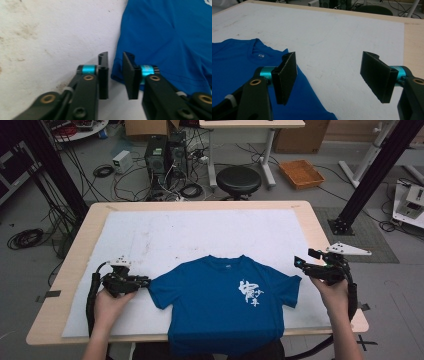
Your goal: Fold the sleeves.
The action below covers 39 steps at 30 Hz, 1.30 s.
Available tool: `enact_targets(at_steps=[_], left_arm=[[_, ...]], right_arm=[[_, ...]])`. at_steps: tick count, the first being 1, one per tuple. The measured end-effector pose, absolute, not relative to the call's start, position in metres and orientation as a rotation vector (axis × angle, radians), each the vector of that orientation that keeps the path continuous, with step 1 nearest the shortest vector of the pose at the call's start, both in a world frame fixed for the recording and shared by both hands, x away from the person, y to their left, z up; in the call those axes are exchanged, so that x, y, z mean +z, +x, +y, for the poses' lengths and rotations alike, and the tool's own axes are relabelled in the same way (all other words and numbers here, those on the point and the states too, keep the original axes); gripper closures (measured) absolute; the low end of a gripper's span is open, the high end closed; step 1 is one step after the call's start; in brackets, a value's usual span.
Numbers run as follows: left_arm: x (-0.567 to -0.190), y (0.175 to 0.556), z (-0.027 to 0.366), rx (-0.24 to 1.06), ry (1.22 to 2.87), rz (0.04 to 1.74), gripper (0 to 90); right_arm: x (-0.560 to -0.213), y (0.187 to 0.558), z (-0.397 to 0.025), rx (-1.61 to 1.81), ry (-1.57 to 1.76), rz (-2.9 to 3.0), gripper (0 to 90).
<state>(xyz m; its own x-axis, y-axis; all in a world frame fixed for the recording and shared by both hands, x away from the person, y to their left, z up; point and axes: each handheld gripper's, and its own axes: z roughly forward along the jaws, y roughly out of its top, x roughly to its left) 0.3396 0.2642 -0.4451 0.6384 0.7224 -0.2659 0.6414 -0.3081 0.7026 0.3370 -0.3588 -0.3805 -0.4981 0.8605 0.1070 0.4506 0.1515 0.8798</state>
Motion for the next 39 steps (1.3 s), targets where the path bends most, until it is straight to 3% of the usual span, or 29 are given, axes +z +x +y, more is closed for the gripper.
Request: enact_targets(at_steps=[3, 5, 16, 25, 39], left_arm=[[-0.445, 0.339, 0.263, 0.119, 2.035, 1.049, 86.4], [-0.443, 0.338, 0.263, 0.098, 2.016, 1.052, 87.5], [-0.409, 0.331, 0.236, -0.076, 1.898, 0.989, 88.0], [-0.393, 0.333, 0.173, -0.200, 1.825, 0.913, 87.9], [-0.418, 0.357, 0.103, -0.254, 1.803, 0.910, 87.8]], right_arm=[[-0.381, 0.337, -0.359, 1.300, 1.247, 2.012, 29.6], [-0.381, 0.337, -0.359, 1.300, 1.248, 2.013, 29.6], [-0.375, 0.334, -0.362, 1.316, 1.252, 1.987, 29.7], [-0.370, 0.330, -0.363, 1.330, 1.240, 1.977, 29.7], [-0.374, 0.330, -0.368, 1.317, 1.272, 1.972, 29.7]])
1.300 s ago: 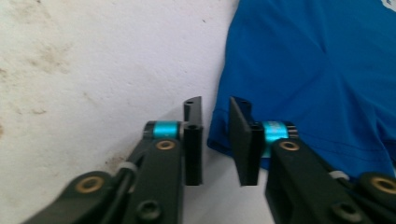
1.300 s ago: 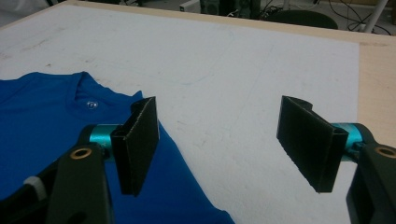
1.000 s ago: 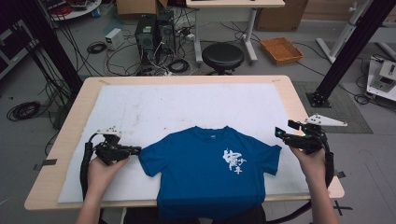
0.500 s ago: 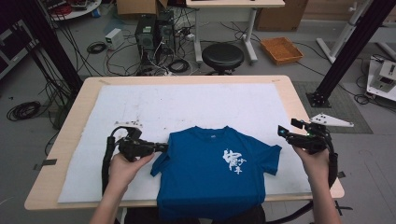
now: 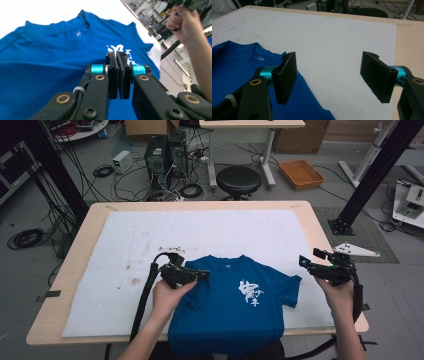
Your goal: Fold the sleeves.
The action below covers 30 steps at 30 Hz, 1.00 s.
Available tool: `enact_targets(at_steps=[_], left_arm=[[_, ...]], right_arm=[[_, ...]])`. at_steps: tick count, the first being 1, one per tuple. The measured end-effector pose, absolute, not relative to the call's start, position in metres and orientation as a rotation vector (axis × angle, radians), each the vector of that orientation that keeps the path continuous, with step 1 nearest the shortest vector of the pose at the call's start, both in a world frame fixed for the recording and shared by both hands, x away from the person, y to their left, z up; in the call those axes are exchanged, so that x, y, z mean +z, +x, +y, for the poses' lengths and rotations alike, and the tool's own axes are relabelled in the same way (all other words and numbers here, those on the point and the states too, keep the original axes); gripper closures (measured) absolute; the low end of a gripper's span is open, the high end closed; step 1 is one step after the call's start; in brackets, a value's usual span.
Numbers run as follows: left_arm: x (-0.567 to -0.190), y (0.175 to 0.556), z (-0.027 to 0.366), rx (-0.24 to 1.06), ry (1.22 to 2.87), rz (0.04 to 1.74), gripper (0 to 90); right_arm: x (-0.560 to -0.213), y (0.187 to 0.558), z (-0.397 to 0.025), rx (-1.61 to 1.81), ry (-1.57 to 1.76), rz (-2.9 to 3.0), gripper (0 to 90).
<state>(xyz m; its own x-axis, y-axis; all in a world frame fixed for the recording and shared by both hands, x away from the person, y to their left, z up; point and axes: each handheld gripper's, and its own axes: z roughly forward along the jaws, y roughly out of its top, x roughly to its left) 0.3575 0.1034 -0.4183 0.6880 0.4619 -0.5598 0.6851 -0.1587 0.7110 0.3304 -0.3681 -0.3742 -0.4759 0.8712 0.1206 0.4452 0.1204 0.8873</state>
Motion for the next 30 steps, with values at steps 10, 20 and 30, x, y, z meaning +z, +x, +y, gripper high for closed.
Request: enact_targets(at_steps=[10, 20, 30], left_arm=[[-0.407, 0.351, 0.126, 0.083, 1.805, 0.853, 47.8], [-0.410, 0.338, 0.204, 0.362, 1.772, 0.925, 45.0], [-0.416, 0.340, 0.231, 0.385, 1.754, 0.947, 45.0]], right_arm=[[-0.381, 0.330, -0.374, 1.293, 1.328, 1.987, 35.4], [-0.401, 0.331, -0.385, 1.210, 1.472, 2.093, 53.0], [-0.428, 0.340, -0.392, 1.209, 1.579, 2.184, 58.4]])
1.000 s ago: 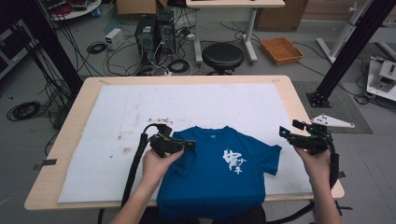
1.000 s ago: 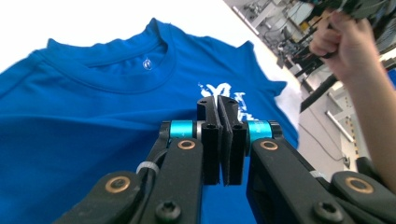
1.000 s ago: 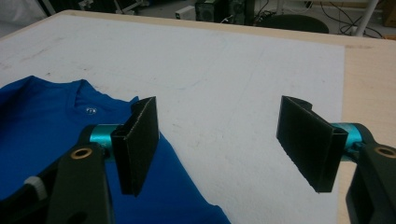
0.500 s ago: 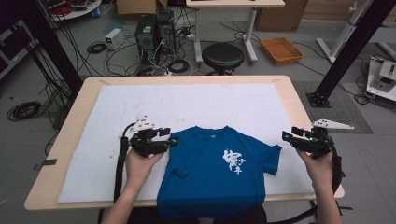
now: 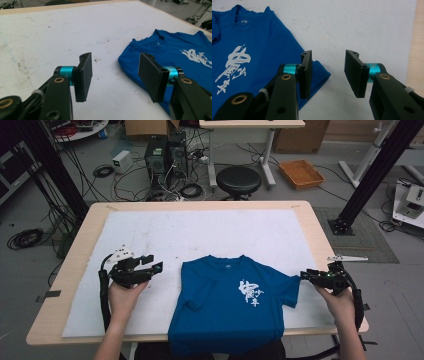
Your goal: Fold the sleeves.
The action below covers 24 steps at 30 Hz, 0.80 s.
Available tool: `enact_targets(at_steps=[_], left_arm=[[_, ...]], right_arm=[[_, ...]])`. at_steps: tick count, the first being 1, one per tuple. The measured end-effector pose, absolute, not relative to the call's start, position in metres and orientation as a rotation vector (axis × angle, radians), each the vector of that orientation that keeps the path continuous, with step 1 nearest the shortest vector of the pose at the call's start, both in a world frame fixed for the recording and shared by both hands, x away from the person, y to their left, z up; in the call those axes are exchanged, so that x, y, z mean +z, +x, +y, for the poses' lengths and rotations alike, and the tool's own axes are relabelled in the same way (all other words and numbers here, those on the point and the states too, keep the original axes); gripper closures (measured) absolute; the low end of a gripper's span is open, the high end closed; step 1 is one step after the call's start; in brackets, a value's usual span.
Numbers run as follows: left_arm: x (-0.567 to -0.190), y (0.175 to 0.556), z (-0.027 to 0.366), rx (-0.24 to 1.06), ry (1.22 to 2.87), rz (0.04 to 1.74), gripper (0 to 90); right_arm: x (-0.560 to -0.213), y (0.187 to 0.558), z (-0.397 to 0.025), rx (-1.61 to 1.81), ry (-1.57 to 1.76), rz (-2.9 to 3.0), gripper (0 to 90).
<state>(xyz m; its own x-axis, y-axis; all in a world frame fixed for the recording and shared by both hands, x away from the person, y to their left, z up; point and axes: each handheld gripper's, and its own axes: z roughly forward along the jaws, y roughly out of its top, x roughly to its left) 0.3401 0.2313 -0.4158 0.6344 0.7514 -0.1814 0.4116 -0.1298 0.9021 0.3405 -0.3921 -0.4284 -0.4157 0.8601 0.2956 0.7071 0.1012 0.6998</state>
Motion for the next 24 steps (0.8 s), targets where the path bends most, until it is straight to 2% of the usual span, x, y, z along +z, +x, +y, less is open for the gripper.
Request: enact_targets(at_steps=[5, 12, 15, 20, 24], left_arm=[[-0.418, 0.341, 0.232, 0.389, 1.770, 0.954, 45.0], [-0.419, 0.341, 0.232, 0.379, 1.769, 0.958, 45.0], [-0.419, 0.341, 0.231, 0.374, 1.773, 0.952, 45.0], [-0.420, 0.342, 0.230, 0.363, 1.783, 0.952, 44.9], [-0.421, 0.343, 0.229, 0.357, 1.789, 0.958, 45.0]], right_arm=[[-0.433, 0.342, -0.395, 1.221, 1.581, 2.187, 58.5], [-0.440, 0.345, -0.390, 1.194, 1.559, 2.223, 63.0], [-0.441, 0.346, -0.388, 1.190, 1.551, 2.236, 67.5], [-0.440, 0.344, -0.388, 1.197, 1.515, 2.256, 81.0], [-0.437, 0.342, -0.389, 1.213, 1.505, 2.252, 85.3]])
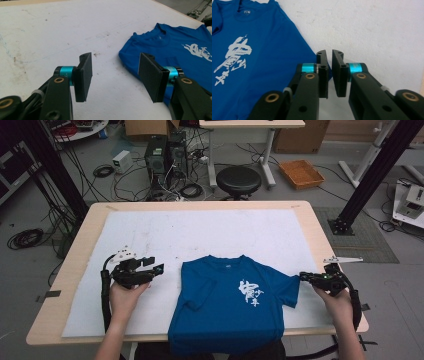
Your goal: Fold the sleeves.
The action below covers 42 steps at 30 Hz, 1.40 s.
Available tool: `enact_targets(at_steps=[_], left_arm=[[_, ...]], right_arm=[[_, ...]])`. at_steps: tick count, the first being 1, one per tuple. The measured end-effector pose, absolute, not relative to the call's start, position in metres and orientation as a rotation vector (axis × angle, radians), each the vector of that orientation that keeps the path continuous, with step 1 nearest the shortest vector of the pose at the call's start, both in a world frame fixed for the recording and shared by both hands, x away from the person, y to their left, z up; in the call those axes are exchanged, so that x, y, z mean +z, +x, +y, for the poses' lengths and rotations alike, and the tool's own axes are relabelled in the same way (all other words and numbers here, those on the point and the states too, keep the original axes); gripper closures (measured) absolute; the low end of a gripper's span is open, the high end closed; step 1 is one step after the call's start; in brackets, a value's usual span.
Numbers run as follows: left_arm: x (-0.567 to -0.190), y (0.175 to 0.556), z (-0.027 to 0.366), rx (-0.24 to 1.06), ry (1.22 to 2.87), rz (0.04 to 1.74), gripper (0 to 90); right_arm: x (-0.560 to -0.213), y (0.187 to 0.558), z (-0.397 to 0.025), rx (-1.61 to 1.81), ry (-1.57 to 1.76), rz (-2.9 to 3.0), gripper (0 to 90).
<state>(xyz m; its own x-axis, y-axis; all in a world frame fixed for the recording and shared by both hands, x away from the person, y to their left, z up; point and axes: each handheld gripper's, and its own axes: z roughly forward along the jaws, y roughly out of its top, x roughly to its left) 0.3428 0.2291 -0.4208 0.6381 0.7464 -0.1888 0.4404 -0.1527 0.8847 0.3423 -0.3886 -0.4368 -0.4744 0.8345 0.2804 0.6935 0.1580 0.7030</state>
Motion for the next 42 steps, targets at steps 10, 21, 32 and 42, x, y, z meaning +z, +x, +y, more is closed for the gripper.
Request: enact_targets(at_steps=[10, 21, 32, 42], left_arm=[[-0.422, 0.344, 0.227, 0.343, 1.790, 0.956, 45.0], [-0.422, 0.346, 0.220, 0.324, 1.795, 0.941, 45.0], [-0.422, 0.346, 0.216, 0.307, 1.805, 0.928, 45.0], [-0.424, 0.348, 0.214, 0.295, 1.818, 0.924, 45.0]], right_arm=[[-0.414, 0.335, -0.378, 1.266, 1.438, 2.269, 89.3], [-0.380, 0.329, -0.310, 1.267, 1.259, 2.372, 89.4], [-0.377, 0.339, -0.220, 1.179, 1.188, 2.420, 89.3], [-0.379, 0.336, -0.209, 1.253, 1.122, 2.392, 72.5]])
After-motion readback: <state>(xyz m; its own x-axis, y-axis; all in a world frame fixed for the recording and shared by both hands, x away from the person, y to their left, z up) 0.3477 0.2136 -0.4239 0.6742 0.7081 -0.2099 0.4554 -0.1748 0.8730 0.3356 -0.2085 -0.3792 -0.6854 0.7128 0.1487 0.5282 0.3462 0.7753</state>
